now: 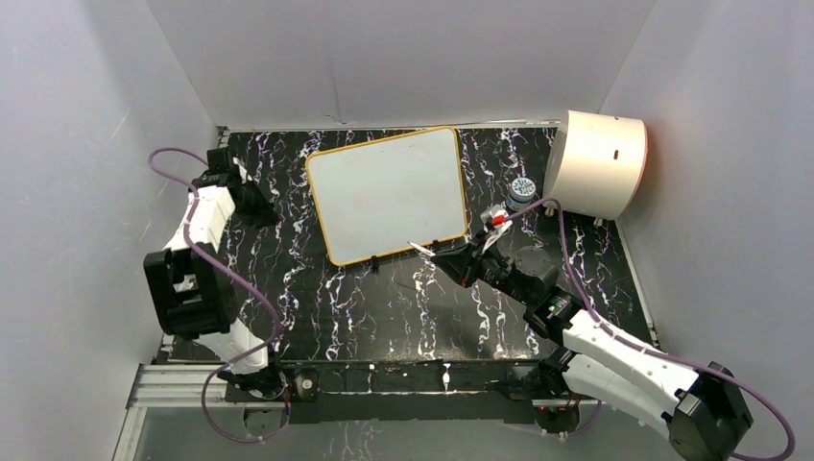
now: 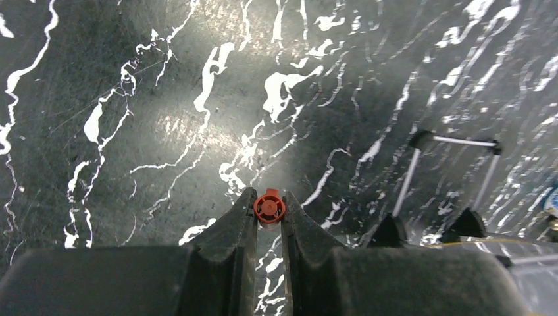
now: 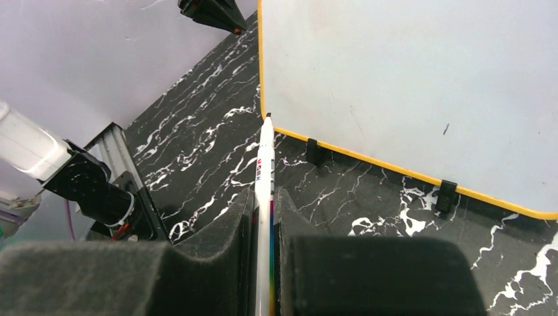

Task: Write a sentence on the whiteboard
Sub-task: Place the pen cap at the center of the board.

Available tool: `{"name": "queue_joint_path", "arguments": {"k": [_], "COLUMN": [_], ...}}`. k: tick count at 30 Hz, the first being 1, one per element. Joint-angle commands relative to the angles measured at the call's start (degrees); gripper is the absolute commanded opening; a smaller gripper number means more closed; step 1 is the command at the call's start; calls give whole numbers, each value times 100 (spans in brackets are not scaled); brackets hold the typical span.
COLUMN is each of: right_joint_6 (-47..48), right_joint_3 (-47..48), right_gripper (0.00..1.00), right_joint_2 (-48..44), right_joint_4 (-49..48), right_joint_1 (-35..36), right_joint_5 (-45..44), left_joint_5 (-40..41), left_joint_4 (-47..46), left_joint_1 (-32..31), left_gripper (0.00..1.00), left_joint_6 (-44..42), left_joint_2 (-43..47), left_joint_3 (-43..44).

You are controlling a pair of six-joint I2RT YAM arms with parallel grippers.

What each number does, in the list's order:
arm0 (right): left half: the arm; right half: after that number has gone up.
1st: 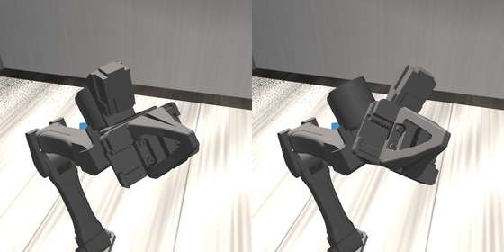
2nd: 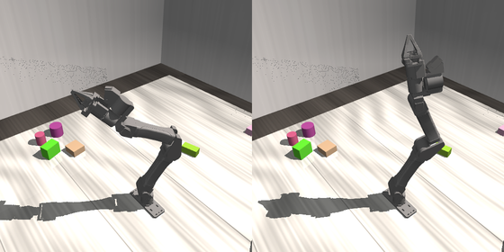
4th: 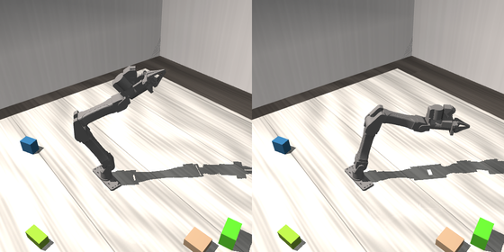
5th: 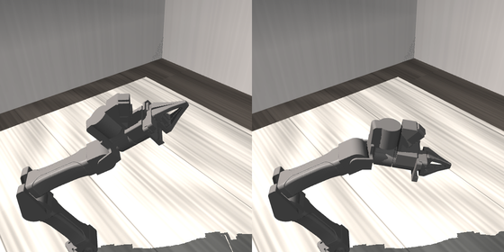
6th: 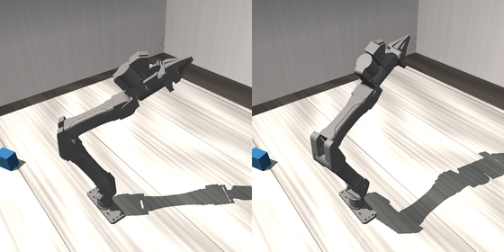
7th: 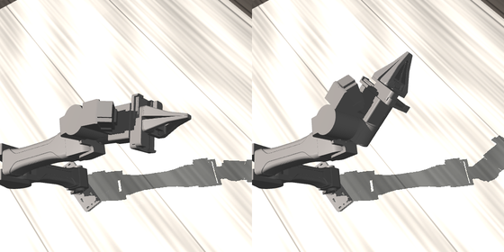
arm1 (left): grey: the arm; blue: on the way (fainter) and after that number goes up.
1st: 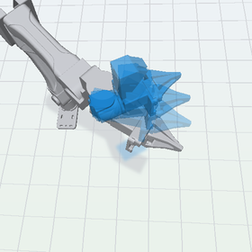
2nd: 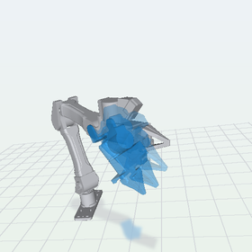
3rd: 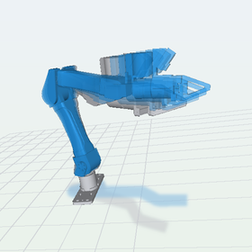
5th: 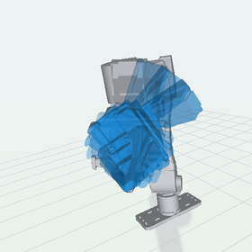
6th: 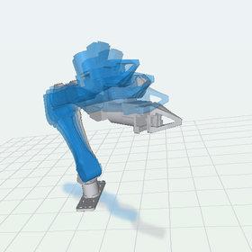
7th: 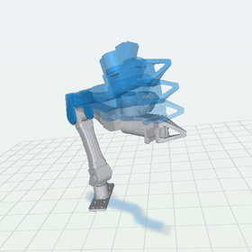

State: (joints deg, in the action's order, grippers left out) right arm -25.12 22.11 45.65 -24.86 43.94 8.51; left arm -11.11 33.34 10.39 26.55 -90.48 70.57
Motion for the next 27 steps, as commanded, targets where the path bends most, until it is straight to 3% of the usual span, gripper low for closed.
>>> {"name": "queue_joint_path", "arguments": {"k": [1, 15, 27], "right_joint_6": [260, 156, 95], "right_joint_3": [382, 408, 538], "right_gripper": [0, 0, 0], "right_joint_2": [22, 396, 631], "right_joint_4": [11, -111, -115], "right_joint_1": [-6, -8, -4], "right_joint_5": [-153, -143, -56], "left_joint_5": [-133, -37, 341], "left_joint_4": [146, -6, -20], "left_joint_1": [33, 33, 29], "left_gripper": [0, 5, 42], "left_joint_6": [-410, -606, -736], "left_joint_2": [-447, -1773, -1701], "left_joint_3": [291, 479, 402]}}
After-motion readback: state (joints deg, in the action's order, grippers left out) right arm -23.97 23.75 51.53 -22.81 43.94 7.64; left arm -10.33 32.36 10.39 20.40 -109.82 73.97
